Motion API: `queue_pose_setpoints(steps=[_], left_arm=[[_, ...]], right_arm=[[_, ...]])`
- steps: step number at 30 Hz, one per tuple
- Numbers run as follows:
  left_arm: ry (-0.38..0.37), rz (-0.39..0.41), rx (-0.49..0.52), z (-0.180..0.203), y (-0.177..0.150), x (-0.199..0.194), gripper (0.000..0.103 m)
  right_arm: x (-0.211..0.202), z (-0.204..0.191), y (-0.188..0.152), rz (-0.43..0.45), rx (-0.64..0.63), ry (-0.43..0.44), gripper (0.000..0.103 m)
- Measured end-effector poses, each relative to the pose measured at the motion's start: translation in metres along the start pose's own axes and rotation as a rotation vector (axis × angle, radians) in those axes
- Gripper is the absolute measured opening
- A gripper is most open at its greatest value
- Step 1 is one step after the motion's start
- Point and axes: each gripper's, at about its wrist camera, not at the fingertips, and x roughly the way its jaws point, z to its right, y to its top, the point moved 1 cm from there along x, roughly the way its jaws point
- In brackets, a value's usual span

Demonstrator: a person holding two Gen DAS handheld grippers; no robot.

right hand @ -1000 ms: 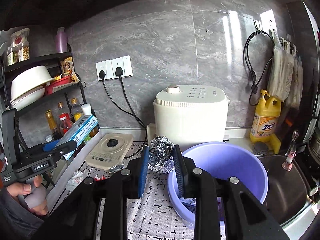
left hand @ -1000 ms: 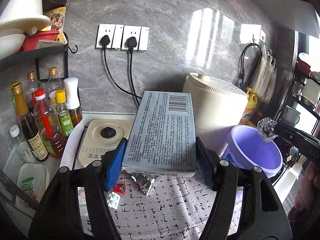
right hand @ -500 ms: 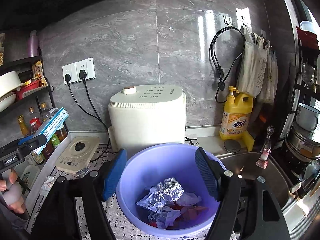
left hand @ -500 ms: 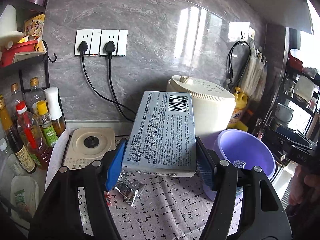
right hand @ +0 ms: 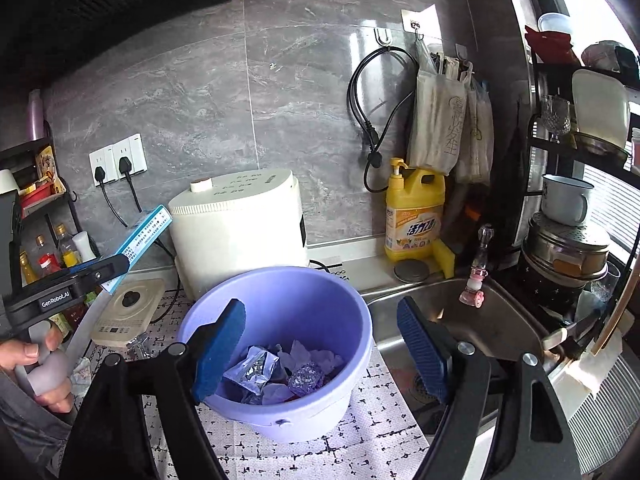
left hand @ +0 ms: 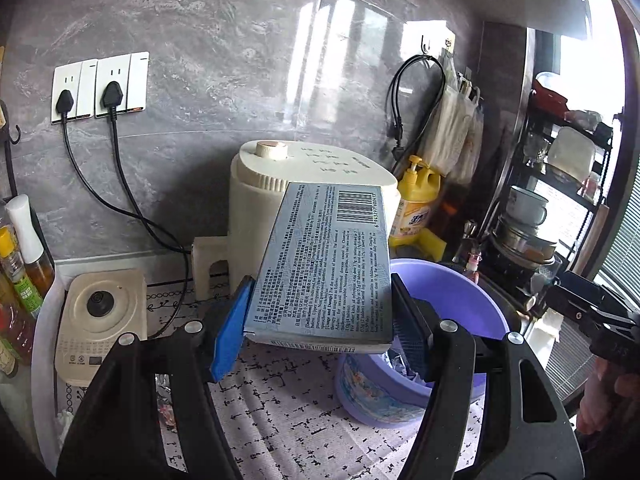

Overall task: Collect trash
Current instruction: 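Carry the box and foil to the lilac bucket and open both grippers, then move both open tools back over the cloth toward the remaining trash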

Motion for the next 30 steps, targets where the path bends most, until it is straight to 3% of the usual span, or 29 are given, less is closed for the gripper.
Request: queue_pose_setpoints(steps=[6,8,9,11,14,25,30], left_arm=[[-0.094,-0.025,0.059,0.045,0.001,0.023,0.066],[-0.159,-0.056,0.072,0.057,-0.002,0.032,0.067],[-0.152,-0.065,0.079,0.061,-0.004,0.035,0.080],[-0.112,-0.066,0.075,0.062,-0.007,0.039,0.095],[-0.145,-0.078,0.009,0.049,-0.011,0.038,0.095],[0.074,-0.051,-0.063,-0.026,-0.029,-0.016,0.097],[0.167,-0.025,-0.118,-0.060,-0.039,-0.051,0.097]], right_arm=[[-0.015,0.024,-0.004,-0.002,0.028,-0.049,0.078],[-0.018,0.027,-0.006,-0.005,0.033,-0.059,0.078],[-0.020,0.029,-0.007,-0.006,0.035,-0.065,0.078],[-0.022,0.031,-0.009,-0.009,0.039,-0.071,0.078],[-0.023,0.032,-0.013,-0.014,0.043,-0.066,0.080],[0.007,-0.006,-0.022,-0.053,0.045,0.053,0.094],[0.014,-0.038,-0.022,-0.054,0.009,0.132,0.095]])
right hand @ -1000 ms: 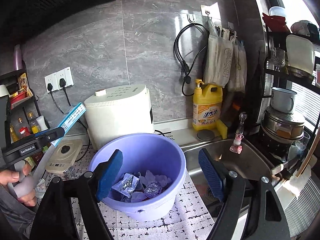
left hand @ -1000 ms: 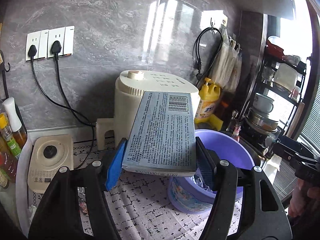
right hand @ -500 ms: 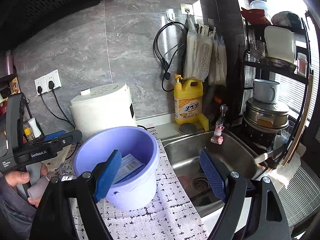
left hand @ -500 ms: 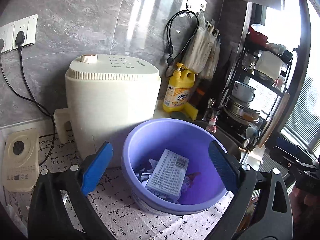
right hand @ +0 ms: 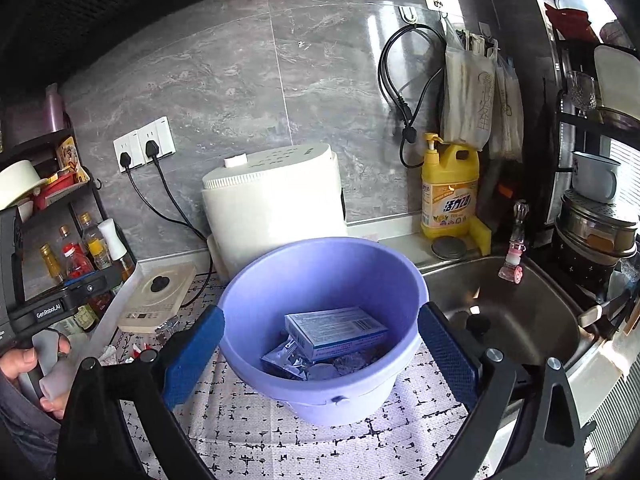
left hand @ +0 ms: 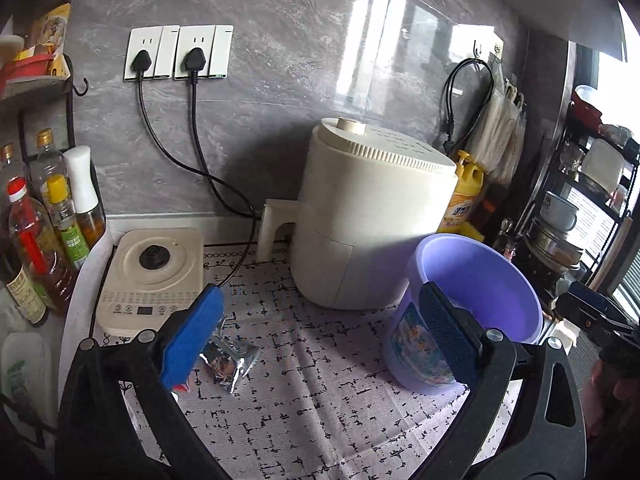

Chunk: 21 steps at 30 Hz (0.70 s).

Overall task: Collect trash
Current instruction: 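Move both open tools back over the cloth toward the remaining trash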

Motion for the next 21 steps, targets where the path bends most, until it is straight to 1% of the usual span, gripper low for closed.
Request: queue_pose_setpoints(steps=[10,17,21], left_arm=[[0.154,0.031,-0.082,-0.057,-0.022,-0.052,0.097],[0.236,0.040,-0.127,-0.088,-0.034,-0.081,0.097],[0.269,0.043,-0.162,-0.104,-0.042,-0.094,0.097]], right_arm=[[0.007,-0.061,-0.008,-0.014,-0.081,0.157,0.095],[0.011,-0.097,-0.011,-0.029,-0.123,0.238,0.095],[0.015,-0.113,-0.015,-0.041,-0.150,0.269,0.095]])
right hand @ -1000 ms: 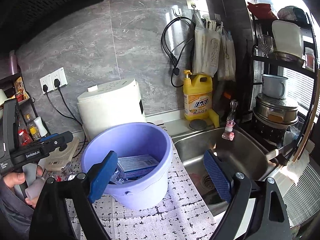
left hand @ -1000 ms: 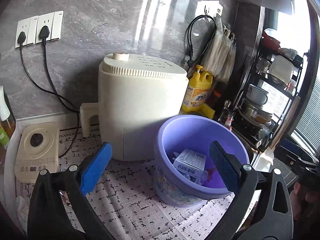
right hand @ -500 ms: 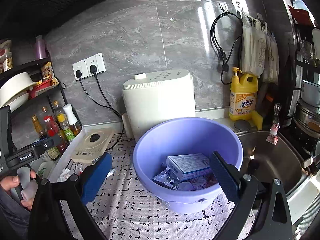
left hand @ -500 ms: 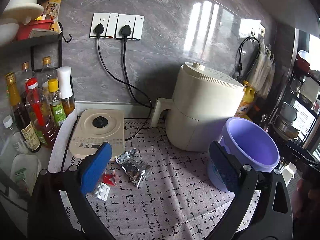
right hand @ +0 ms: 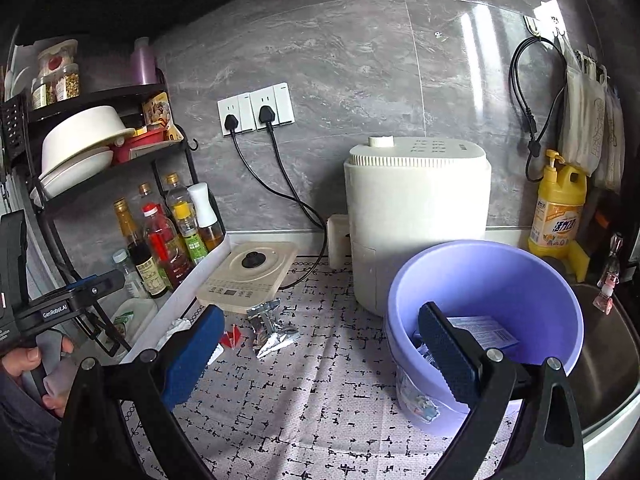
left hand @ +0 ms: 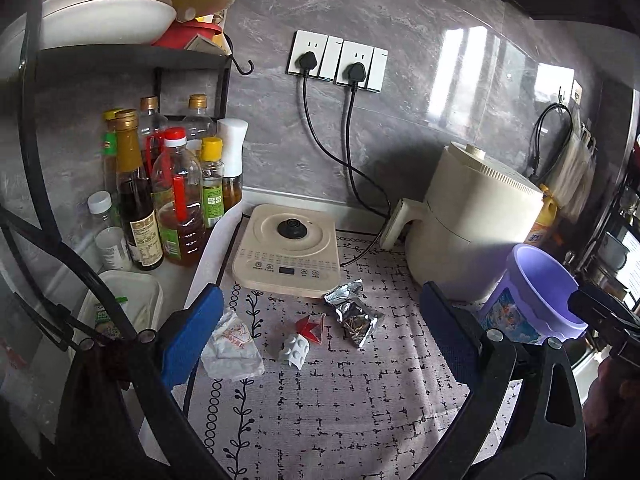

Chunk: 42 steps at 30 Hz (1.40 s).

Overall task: Collect trash
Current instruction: 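Move both open tools back over the cloth toward the remaining trash, then grasp the white knobbed plastic piece with the left gripper while the right grasps the foil bag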

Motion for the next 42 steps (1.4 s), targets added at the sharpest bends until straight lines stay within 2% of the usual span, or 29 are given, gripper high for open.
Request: queue_pose_setpoints(steps=[10,12,18,22,24,26,29,33,36,40,42], left_arm=[[0.059,-0.016,-0.058,-0.036,-0.017,-0.007,0.097],[0.051,-0.039,-0.066,-0.041,-0.024,-0.002,0.097],[0.017,-0.113,-0.077,-0.049,-0.045,0.022,0.096],[-0.013,-0.168,-0.064,-0.047,-0.053,0.043,0.084],[-0.025,-0.191,-0.052,-0.045,-0.056,0.054,0.078],[-0.022,-0.214,-0.035,-0.042,-0.058,0.066,0.077],[-0.051,-0.265,-0.028,-0.039,-0.061,0.088,0.066],[-0.074,-0.311,0.000,-0.032,-0.068,0.115,0.059],[-0.085,-0.333,0.013,-0.029,-0.073,0.133,0.057],[-0.059,-0.352,0.015,-0.031,-0.078,0.154,0.051],[-0.070,-0.367,-0.002,-0.033,-0.082,0.162,0.048]], right_arm=[[0.018,-0.028,-0.009,-0.042,-0.040,0.058,0.095],[0.021,-0.031,-0.013,-0.054,-0.048,0.070,0.095],[0.040,-0.041,-0.028,-0.116,-0.069,0.090,0.085],[0.050,-0.044,-0.037,-0.142,-0.070,0.080,0.078],[0.055,-0.044,-0.040,-0.155,-0.066,0.080,0.076],[0.061,-0.044,-0.044,-0.167,-0.065,0.082,0.074],[0.071,-0.043,-0.048,-0.192,-0.060,0.071,0.073],[0.083,-0.040,-0.055,-0.221,-0.051,0.045,0.073],[0.091,-0.038,-0.059,-0.241,-0.054,0.026,0.073],[0.100,-0.035,-0.062,-0.267,-0.050,0.004,0.073],[0.104,-0.036,-0.063,-0.276,-0.051,-0.003,0.073]])
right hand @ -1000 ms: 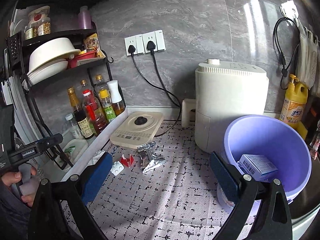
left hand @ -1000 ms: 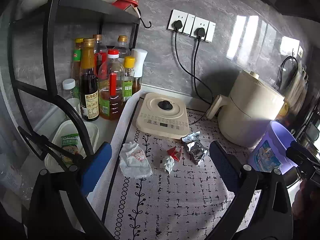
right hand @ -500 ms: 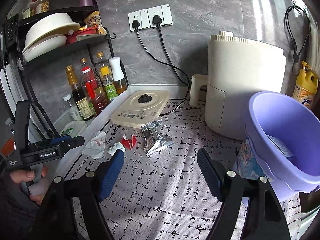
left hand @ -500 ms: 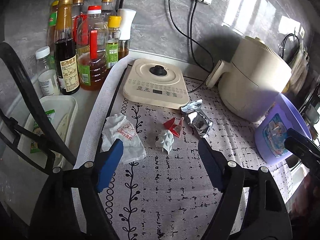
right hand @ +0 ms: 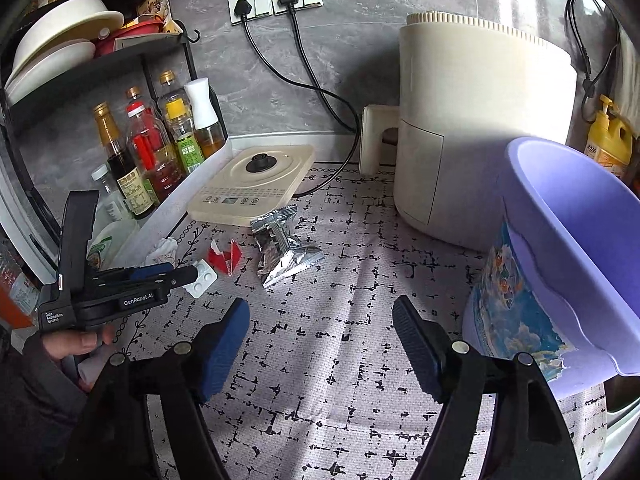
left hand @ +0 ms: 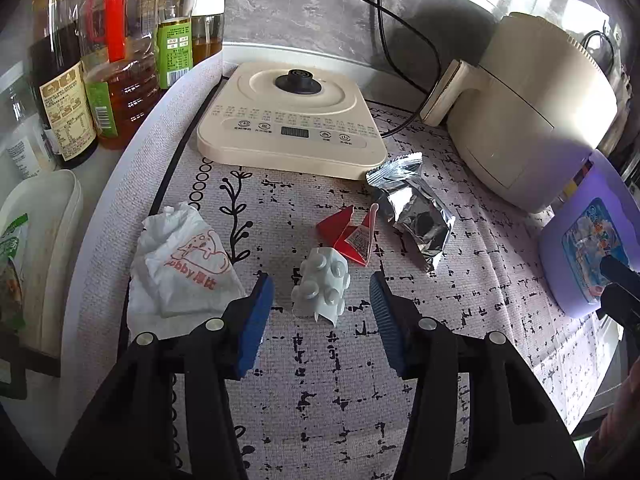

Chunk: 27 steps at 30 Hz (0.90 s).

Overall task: Collect trash
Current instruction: 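Grasp the white knobbed plastic piece with the left gripper while the right grasps the foil bag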

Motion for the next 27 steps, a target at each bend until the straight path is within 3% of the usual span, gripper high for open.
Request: queue_pose_setpoints(steps=[1,2,4,8,11,27], left_arm=[[0.001,-0.010,0.000,0.000,-0.001,0.005,0.044],[0.000,-0.023,0.000,-0.001,-0.002,0.009,0.031],[-0.016,-0.020,-0.016,-0.003,-0.002,0.009,0.027],[-0.009,0.037,-0.062,-0.012,0.003,-0.008,0.026],[-0.007,0.060,-0.038,-0.012,0.007,-0.016,0.026],[0.018,0.081,-0.037,-0.030,0.035,-0.003,0.027]], right_arm=[[0.003,-0.001,0.001,-0.004,-0.001,-0.001,0.073],[0.006,-0.002,0.002,-0.008,-0.002,-0.003,0.074],[0.013,-0.004,0.004,-0.015,-0.003,0.000,0.074],[0.027,-0.011,0.011,-0.023,-0.013,0.012,0.074],[0.039,-0.018,0.018,-0.026,-0.018,0.023,0.073],[0.108,-0.038,0.041,-0.093,-0.029,0.049,0.055]])
